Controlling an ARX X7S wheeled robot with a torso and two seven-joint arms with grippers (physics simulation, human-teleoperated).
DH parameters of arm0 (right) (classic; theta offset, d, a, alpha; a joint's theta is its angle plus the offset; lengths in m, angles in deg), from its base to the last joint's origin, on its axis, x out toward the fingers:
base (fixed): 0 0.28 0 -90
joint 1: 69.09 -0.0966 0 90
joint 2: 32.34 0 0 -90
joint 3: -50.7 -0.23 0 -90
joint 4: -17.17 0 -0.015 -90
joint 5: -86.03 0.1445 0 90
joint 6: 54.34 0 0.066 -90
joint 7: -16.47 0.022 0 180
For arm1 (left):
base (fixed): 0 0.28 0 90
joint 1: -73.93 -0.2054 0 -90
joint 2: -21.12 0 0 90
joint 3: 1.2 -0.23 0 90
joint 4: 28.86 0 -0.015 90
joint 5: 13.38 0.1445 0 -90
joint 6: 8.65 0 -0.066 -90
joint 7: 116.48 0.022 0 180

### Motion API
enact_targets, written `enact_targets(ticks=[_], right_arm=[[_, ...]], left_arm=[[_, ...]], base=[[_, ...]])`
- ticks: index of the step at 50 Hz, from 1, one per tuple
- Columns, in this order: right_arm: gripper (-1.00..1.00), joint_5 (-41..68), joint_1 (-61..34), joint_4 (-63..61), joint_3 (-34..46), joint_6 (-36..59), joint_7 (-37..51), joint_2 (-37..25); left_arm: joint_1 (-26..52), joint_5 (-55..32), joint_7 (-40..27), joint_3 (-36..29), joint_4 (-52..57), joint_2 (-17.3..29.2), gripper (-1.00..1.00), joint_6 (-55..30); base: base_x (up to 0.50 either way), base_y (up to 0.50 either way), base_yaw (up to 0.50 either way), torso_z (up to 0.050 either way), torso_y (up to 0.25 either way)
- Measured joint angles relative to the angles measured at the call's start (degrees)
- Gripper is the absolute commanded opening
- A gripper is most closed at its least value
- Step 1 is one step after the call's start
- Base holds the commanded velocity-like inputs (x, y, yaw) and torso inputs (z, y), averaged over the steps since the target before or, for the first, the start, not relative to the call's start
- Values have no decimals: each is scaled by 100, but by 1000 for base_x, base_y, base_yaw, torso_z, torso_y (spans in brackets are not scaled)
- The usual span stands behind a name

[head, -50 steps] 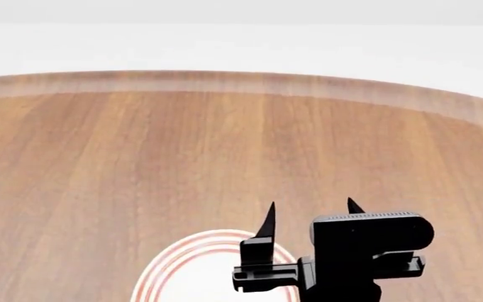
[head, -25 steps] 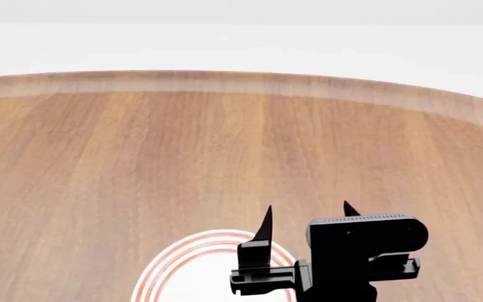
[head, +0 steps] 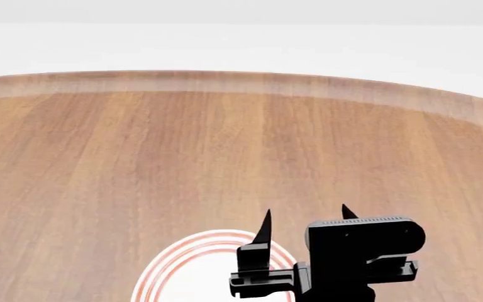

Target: Pick up the red mug and put it on the plate

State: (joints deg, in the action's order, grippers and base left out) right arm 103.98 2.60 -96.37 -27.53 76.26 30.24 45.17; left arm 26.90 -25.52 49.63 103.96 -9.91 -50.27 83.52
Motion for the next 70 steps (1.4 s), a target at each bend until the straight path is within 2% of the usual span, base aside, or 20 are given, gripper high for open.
enact_targets(ticks=[16,41,42,70], right_arm=[[100,22,2,75,49,-63,20,-21],[100,70,9,175,103,-161,46,-56],[100,73,12,180,102,-167,46,-58],[100,138,56,277,132,-295,72,-99]], left_arm=[[242,271,-4,215,-310,53,100,-116],[529,889,156,792,-384,105,100,-744],[535,905,163,814,-385,106,-100,-774],[604,1206,255,1271,-362,140,-100,-1148]], base=[[0,0,0,0,0],[0,0,0,0,0],[0,0,0,0,0],[0,0,0,0,0]])
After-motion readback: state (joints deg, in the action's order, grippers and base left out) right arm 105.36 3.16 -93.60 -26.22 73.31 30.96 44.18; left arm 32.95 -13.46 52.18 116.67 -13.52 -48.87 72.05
